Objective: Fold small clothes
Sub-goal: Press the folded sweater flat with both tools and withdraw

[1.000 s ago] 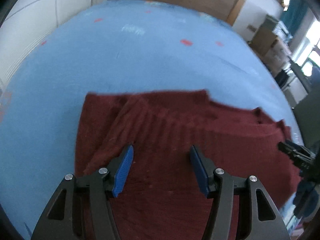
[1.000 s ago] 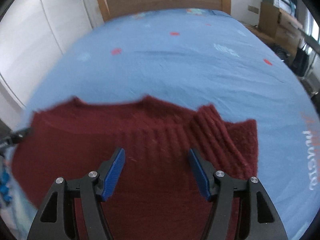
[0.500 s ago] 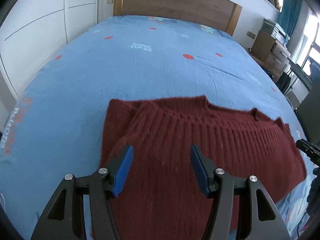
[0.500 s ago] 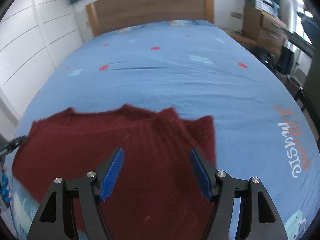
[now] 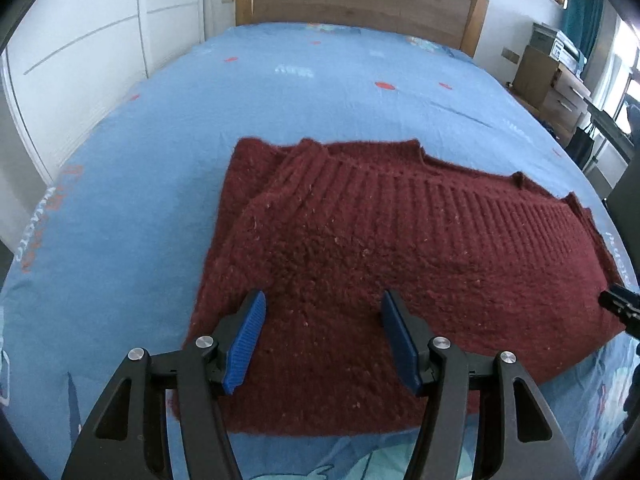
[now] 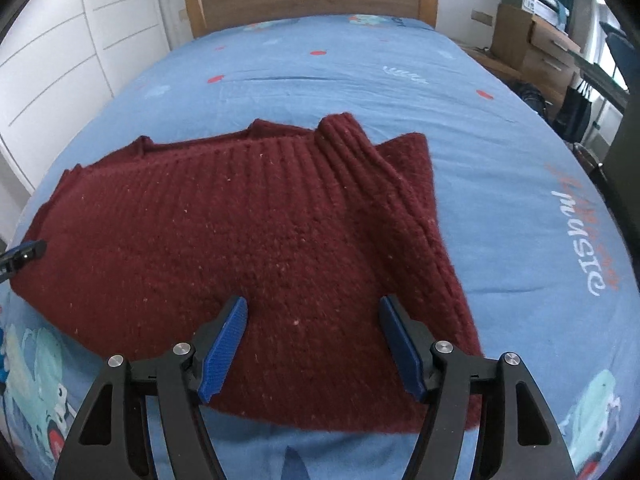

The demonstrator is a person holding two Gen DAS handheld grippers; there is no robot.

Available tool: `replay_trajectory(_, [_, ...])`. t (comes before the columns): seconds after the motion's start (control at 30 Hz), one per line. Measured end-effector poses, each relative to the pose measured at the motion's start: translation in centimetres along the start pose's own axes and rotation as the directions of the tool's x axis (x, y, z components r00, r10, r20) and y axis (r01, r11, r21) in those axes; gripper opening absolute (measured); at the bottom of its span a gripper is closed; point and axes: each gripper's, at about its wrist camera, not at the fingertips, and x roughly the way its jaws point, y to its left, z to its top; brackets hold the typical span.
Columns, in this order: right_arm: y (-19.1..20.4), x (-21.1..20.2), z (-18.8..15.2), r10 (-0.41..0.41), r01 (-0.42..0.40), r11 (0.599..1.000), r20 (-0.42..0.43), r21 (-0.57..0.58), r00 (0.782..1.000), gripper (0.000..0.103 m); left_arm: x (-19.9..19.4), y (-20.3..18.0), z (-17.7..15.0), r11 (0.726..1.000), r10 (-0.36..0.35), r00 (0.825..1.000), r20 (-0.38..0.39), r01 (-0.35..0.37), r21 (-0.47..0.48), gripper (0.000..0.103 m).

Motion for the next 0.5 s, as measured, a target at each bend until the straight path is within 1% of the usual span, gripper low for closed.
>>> replay_trajectory(0.1, [0.0, -1.1, 0.3, 0.014, -0.014, 1.000, 0.031, 0.025, 0.999, 0.070, 0.1, -0.4, -0.4, 1.000, 0.017, 1.000, 0.008, -0.017, 0.017, 0.055])
replay_trajectory(0.27, [-0.1, 0.0, -0.7, 0.002, -0.002, 1.000, 0.005, 0.028, 1.000, 0.070, 0.7, -0.5, -1.4, 1.000, 0.025, 1.000, 0.007, -0.026, 0.018, 0.056])
replay_trajectory(0.4, [-0.6, 0.5, -1.3, 0.020, -0.021, 0.998, 0.012, 0.053, 1.000, 0.071, 0.6, -0.6, -2.0, 0.999, 0.031, 0.999, 0.022, -0.032, 0.012, 0.057])
replay_trajectory(0.5, [-0.4, 0.5, -1.3, 0.011, -0.012, 0.999, 0.010, 0.044, 1.000, 0.071, 0.6, -0.6, -2.1, 0.999, 0.032, 0.999, 0.023, -0.032, 0.005, 0.057])
